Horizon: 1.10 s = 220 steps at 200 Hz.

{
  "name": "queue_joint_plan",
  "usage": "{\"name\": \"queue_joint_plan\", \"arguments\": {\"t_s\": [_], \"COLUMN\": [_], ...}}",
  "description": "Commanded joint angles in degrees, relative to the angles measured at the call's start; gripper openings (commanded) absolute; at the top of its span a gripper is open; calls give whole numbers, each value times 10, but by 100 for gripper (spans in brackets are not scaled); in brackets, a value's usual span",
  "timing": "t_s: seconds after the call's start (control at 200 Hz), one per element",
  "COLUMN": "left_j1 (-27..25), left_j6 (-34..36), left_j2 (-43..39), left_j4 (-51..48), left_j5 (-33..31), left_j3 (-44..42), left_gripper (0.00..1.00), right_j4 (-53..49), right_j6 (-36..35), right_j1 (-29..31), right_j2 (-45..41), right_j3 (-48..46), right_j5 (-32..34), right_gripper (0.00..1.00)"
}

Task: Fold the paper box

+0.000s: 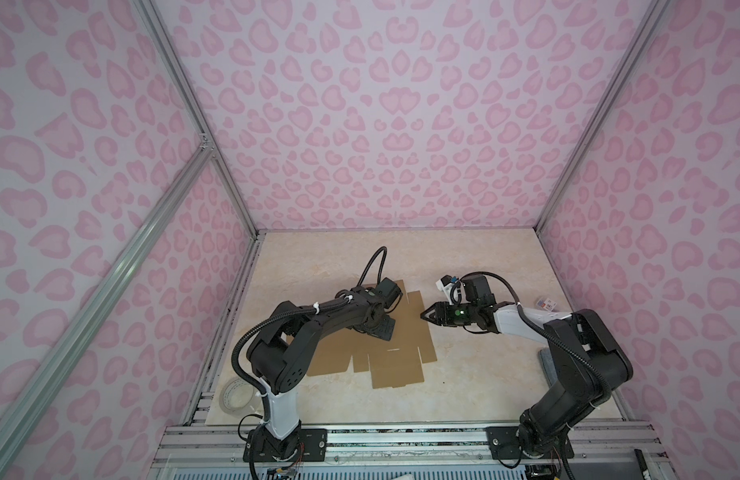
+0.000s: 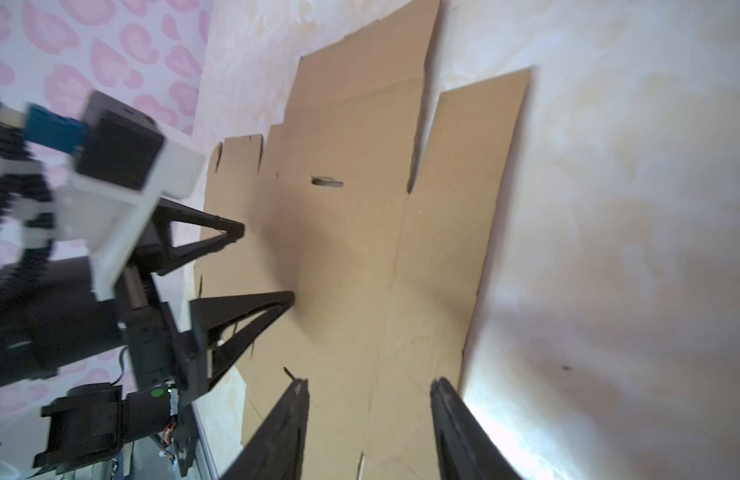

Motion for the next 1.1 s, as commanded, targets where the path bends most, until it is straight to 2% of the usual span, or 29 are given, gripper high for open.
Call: {"name": "queue_joint_plan", "arguments": {"t_s": [0.0,0.215,0.295,0.655,1.095], "left_j1": [0,0,0,0,0], "left_j6": [-9,-11,-13,-52,-58], "left_j2": [-35,-113,-99,-41,-24], "left_j4": [-9,10,-9,22,50], "left_j5": [-24,-57,-73,-37,-21], "left_j3": [-7,-47,-51,-90,-111], "left_gripper": [99,100,99,100,100], "right_j4": [-43,-51,-47,-14,129], "right_j6": [-25,-31,-31,-14,95], "right_j1": [2,12,13,14,12], "right_j2": [15,36,44,65,46], "right_j3": [3,24,26,16,-34], "right_j5": [42,57,54,21,-79], "right_gripper": [54,56,56,53,47]}}
